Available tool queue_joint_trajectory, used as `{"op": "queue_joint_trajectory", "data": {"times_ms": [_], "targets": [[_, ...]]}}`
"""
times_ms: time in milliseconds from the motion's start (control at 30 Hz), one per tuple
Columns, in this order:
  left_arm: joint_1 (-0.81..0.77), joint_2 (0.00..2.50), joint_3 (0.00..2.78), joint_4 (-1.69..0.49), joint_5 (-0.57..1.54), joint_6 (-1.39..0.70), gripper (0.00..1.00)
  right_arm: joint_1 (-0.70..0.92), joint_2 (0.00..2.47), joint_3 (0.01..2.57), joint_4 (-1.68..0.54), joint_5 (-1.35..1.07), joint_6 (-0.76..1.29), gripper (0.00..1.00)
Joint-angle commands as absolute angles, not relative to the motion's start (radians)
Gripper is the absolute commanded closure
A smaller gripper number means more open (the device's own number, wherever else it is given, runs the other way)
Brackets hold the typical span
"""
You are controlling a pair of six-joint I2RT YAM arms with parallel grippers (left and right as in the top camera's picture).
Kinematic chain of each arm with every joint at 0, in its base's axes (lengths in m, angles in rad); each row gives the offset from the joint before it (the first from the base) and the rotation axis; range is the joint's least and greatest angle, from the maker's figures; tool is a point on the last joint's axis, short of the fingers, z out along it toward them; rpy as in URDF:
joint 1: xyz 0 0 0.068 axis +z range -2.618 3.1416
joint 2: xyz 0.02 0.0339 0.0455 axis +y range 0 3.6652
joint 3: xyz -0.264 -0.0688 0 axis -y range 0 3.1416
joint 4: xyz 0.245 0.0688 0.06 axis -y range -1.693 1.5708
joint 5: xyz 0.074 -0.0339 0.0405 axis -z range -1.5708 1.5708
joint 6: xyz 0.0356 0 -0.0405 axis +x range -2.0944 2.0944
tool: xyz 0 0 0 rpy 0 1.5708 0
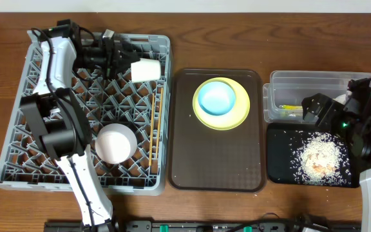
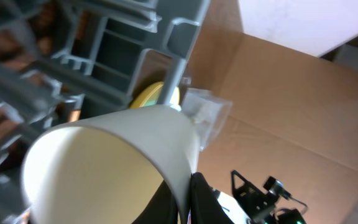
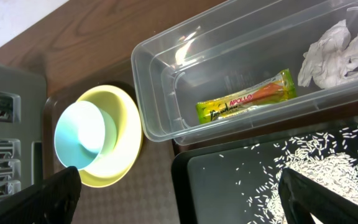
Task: Sort waste into correct bins and load items into the dishwasher
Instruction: 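Carry the white cup to the rack's back and place it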
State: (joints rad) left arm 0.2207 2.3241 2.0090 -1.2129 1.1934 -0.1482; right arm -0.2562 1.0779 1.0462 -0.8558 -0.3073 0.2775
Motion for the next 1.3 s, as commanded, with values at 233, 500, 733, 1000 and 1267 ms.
{"op": "queue_joint_trajectory", "data": {"times_ms": [233,500,733,1000,1267], "targets": [[0.256,2.334,1.998,-1.283,0.817,-0.124,0.92,-0.261,1.073,1.056,-0.857,-0.315,0.273,0.01],[0.263,2.330,1.998,-1.298,0.772,-0.125,0.15,-0.261,1.073,1.056,-0.857,-0.315,0.273,0.01],[0.263,2.258,1.999,-1.301,0.677,-0.136,0.09,-0.261,1.073,1.056,-0.857,-0.315,0.273,0.01],[0.262,2.065,1.999,-1.317,0.488,-0.194,0.05,-0.261,1.073,1.056,-0.857,-0.315,0.273,0.01],[0.218,1.896,1.999,-1.375,0.437,-0.210,0.02,-0.261,1.073,1.056,-0.857,-0.315,0.273,0.01]]}}
